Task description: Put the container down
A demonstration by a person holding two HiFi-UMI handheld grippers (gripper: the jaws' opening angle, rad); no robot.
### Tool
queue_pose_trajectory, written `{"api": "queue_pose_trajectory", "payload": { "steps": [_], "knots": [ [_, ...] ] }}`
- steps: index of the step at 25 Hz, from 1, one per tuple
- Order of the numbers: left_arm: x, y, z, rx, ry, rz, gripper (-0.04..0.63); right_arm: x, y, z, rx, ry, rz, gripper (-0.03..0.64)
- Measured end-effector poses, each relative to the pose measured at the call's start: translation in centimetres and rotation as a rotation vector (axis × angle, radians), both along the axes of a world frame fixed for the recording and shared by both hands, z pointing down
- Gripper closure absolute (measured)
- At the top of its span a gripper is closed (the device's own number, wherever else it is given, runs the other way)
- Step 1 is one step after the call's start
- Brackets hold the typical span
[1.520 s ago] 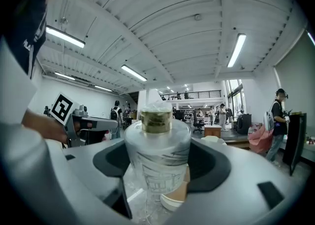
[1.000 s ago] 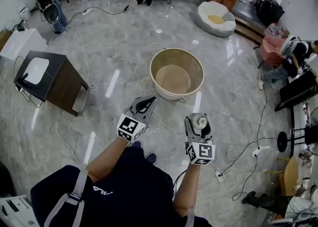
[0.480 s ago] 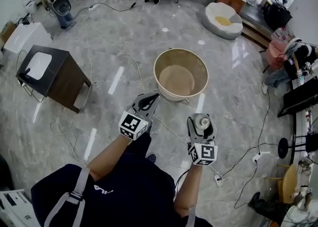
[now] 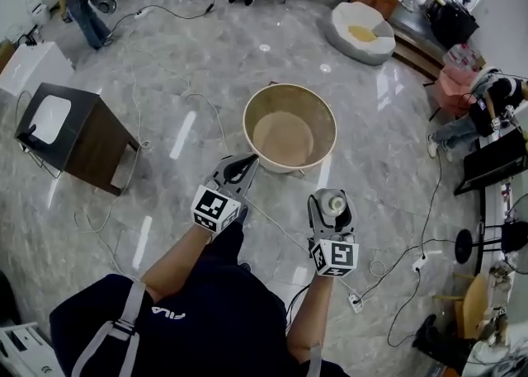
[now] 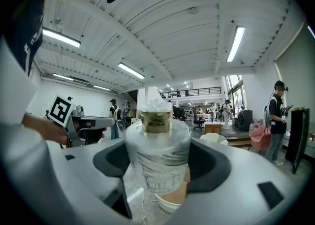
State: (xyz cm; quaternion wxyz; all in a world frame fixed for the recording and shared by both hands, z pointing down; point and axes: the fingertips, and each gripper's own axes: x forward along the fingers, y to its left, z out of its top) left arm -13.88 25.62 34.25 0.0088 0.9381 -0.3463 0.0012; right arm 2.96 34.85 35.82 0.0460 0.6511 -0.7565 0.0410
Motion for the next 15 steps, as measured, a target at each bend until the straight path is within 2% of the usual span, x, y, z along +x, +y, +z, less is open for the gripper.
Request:
{"api": "queue_pose_trajectory", "payload": {
  "steps": [6, 15],
  "knots": [
    [0.3, -3.1, 1.0, -0.004, -0.022, -0.006, 0.571, 0.7, -3.2, 0.6, -0.017, -0.011, 0.007, 0.279],
    [3.2, -10.1, 1.2, -0.012, -0.027, 0.007, 0.571, 3.6, -9.9, 1.1, -0.025, -0.024, 0.030, 0.280]
  ]
}}
